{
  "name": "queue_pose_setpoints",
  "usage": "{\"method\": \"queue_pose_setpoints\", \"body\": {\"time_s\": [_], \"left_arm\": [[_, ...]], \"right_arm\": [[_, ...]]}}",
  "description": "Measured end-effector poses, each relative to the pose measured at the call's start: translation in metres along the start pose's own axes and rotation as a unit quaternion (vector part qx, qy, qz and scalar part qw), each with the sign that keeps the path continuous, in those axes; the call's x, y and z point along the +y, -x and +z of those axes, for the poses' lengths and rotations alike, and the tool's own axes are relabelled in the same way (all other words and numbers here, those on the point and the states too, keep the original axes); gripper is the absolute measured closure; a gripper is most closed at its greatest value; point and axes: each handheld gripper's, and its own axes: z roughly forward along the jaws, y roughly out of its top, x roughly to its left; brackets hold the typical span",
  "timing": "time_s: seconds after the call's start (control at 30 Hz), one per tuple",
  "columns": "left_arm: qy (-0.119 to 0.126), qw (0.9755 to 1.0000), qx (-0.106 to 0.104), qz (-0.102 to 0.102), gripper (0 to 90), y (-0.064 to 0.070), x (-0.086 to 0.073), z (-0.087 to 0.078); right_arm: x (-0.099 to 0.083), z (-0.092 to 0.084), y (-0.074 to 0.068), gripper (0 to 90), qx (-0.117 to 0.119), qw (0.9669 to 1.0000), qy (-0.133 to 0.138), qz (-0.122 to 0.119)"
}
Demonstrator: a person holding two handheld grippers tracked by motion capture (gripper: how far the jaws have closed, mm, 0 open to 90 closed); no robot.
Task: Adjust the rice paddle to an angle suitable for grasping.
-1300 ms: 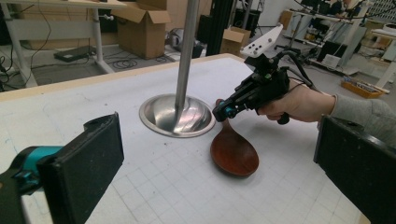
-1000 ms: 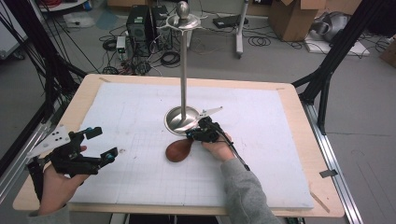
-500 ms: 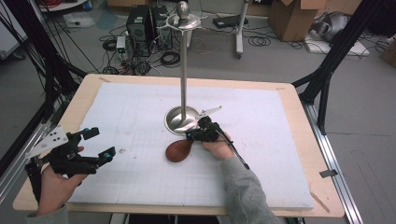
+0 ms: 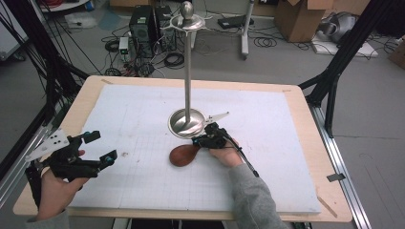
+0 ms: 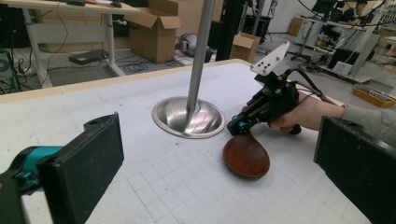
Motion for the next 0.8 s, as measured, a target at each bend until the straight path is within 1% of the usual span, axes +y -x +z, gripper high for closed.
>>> {"method": "queue_pose_setpoints", "body": {"time_s": [0.1,0.17,0.2,0.23,0.33,0.37,0.4,0.5,0.57,0.63,0.67,0.73,0.77,0.8], "left_arm": [[0.002,1.0000,0.001,0.000,1.9,0.000,0.000,-0.001],[0.003,1.0000,0.001,0.000,1.9,0.000,0.001,-0.001],[0.002,1.0000,0.001,0.001,1.9,0.000,0.001,0.000],[0.002,1.0000,0.001,0.001,1.9,0.000,0.001,0.000],[0.002,1.0000,0.001,0.000,2.0,0.000,0.001,0.001],[0.001,1.0000,0.000,0.000,1.9,-0.001,0.000,0.001],[-0.001,1.0000,0.001,0.000,1.9,-0.001,0.000,0.002],[-0.002,1.0000,-0.001,0.001,1.9,-0.001,0.000,0.002],[-0.001,1.0000,-0.002,-0.001,1.9,-0.001,0.000,0.002],[0.000,1.0000,-0.001,-0.002,2.0,-0.002,0.000,0.000],[0.001,1.0000,0.000,-0.003,1.9,-0.003,0.000,0.000],[0.001,1.0000,0.000,-0.004,1.9,-0.004,-0.001,-0.002],[0.002,1.0000,0.000,-0.005,1.9,-0.004,-0.001,-0.002],[0.001,1.0000,-0.001,-0.005,1.9,-0.004,-0.001,-0.002]], "right_arm": [[-0.003,-0.004,-0.001,90.0,0.005,1.0000,-0.004,0.002],[-0.002,-0.005,-0.003,90.0,0.000,1.0000,-0.008,0.006],[0.000,-0.004,-0.007,90.0,-0.009,0.9999,-0.008,-0.007],[0.000,-0.004,-0.007,90.0,-0.009,0.9999,-0.008,-0.007],[0.005,-0.002,-0.013,90.0,-0.011,0.9998,0.005,-0.014],[0.007,0.000,-0.015,90.0,-0.010,0.9999,0.005,-0.011],[0.009,0.002,-0.017,90.0,-0.011,0.9998,0.008,-0.014],[0.016,0.010,-0.022,90.0,-0.004,0.9998,0.015,-0.008],[0.020,0.016,-0.026,90.0,0.001,0.9999,0.012,-0.002],[0.026,0.026,-0.033,90.0,0.007,0.9999,0.005,-0.007],[0.032,0.033,-0.041,90.0,0.012,0.9999,-0.001,-0.012],[0.033,0.036,-0.043,90.0,0.012,0.9998,-0.003,-0.016],[0.036,0.041,-0.046,90.0,0.012,0.9997,-0.008,-0.021],[0.039,0.047,-0.050,90.0,0.015,0.9994,-0.021,-0.025]]}}
